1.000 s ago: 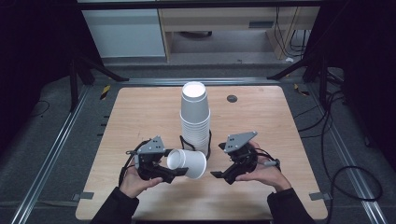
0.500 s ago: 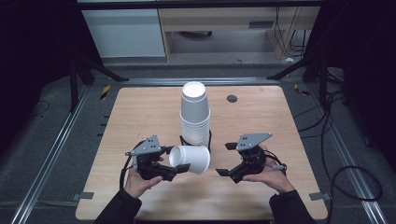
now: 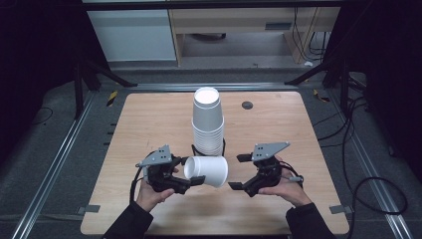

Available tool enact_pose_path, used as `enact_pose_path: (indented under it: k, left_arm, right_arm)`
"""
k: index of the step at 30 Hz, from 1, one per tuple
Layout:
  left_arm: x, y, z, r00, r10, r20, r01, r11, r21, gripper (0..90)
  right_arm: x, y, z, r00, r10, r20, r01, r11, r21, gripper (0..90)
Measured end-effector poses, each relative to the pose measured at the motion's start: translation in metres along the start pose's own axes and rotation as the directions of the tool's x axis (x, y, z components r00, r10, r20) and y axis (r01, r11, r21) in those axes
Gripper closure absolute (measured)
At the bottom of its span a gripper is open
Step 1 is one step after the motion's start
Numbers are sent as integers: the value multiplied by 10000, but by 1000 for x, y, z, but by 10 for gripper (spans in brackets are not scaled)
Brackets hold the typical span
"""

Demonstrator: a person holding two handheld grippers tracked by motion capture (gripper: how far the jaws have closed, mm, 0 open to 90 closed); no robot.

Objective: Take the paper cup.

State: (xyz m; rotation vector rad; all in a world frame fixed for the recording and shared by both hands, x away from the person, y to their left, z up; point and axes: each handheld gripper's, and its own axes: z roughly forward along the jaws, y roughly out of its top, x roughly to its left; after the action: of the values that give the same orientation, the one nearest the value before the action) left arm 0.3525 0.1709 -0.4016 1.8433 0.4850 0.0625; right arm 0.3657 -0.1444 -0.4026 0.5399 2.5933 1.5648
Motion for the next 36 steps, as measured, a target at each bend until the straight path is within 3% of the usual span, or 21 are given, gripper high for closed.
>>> enact_pose_path:
  k: [5, 10, 14, 27, 36]
  left_arm:
    - [-3, 0, 6, 9972, 229, 716, -224, 9997, -67, 224]
    - [-4, 1, 6, 9952, 338, 916, -322, 9993, -189, 224]
    - [-6, 2, 8, 9916, 504, 1195, -479, 9986, -238, 225]
    - [-13, 3, 14, 9851, 668, 1587, -644, 9977, -199, 227]
    - [-15, 3, 16, 9844, 657, 1630, -623, 9977, -261, 228]
  right_arm:
    - [3, -1, 5, 9982, -93, -592, 103, 9998, 156, 49]
    - [4, -2, 9, 9962, -127, -857, 150, 9995, 268, 45]
    - [5, -2, 10, 9905, -140, -1368, 146, 9999, 34, 42]
    - [8, -3, 19, 9832, -216, -1813, 266, 9993, 253, 39]
    - [10, -3, 22, 9797, -304, -1983, 335, 9994, 121, 42]
